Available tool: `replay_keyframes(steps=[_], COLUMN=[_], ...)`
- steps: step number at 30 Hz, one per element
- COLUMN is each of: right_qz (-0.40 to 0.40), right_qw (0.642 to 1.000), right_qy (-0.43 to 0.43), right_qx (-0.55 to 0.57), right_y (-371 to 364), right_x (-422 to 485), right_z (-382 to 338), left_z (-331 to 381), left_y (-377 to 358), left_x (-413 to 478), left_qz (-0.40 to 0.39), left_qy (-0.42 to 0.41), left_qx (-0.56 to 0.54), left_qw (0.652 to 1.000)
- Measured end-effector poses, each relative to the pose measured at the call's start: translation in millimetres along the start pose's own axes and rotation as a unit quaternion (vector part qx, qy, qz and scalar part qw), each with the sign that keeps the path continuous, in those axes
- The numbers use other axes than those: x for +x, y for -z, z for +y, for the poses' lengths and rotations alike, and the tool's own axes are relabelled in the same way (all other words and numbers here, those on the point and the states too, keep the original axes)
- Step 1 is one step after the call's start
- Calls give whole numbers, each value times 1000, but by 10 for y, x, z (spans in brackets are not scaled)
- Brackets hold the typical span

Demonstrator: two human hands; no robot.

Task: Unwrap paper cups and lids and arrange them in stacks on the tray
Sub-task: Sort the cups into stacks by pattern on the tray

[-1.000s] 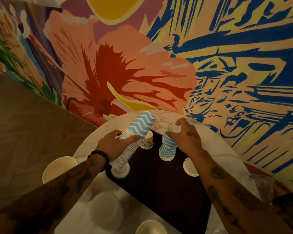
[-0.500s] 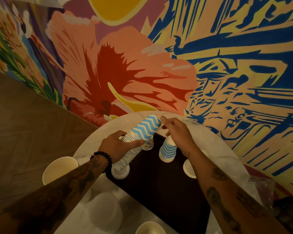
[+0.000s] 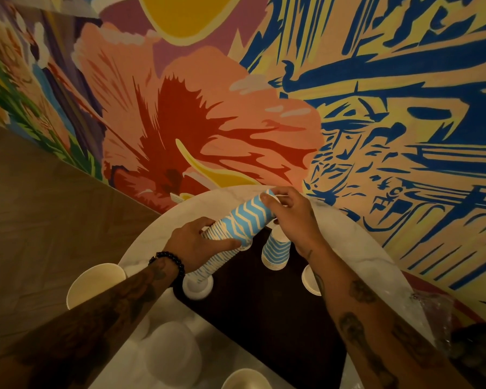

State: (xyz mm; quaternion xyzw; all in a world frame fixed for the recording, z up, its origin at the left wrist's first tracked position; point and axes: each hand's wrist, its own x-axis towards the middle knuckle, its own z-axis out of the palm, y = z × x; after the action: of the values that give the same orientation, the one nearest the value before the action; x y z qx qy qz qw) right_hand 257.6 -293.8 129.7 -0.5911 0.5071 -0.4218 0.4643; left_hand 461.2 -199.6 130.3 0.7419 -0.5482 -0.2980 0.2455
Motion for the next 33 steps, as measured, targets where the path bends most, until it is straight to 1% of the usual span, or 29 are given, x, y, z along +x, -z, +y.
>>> replay_keyframes(steps=[4,6,8,11,14,16,21,24,26,27,29,31,33], right_qz=[72,101,103,98,107,90,21,-42,-69,-70,-46,-8,12], right_qw=[996,992,989,988,974,967,943,935,928,927,935,952,970], right_qy=[44,75,94,89,115,122,125,86,62,53,48,55,41], right_qx=[2,-21,-56,-84,-165,-205,-309,-341,-362,-364,-348,-302,-238], right_y=[208,323,413,469,470,456,367,298,281,281,269,231,182], right_x=[53,63,63,64,69,73,51,7,-4,-8,-17,-27,-30], right_z=[-120,-160,-153,-52,78,159,474,665,746,767,732,607,424], left_z=[6,-15,-43,-77,-61,-39,-43,-60,-80,-83,-73,-46,-19], left_y=[12,29,39,45,45,51,53,39,31,31,31,27,18], left_x=[3,6,12,14,13,9,14,15,22,20,11,5,-3], left_qz=[14,21,21,21,23,21,23,21,25,30,31,23,11], left_qy=[22,35,42,54,57,57,59,59,58,57,53,46,36], left_qx=[1,9,16,16,17,17,1,-4,5,11,12,7,-4], left_qw=[1000,999,999,998,998,998,998,998,998,998,998,999,999])
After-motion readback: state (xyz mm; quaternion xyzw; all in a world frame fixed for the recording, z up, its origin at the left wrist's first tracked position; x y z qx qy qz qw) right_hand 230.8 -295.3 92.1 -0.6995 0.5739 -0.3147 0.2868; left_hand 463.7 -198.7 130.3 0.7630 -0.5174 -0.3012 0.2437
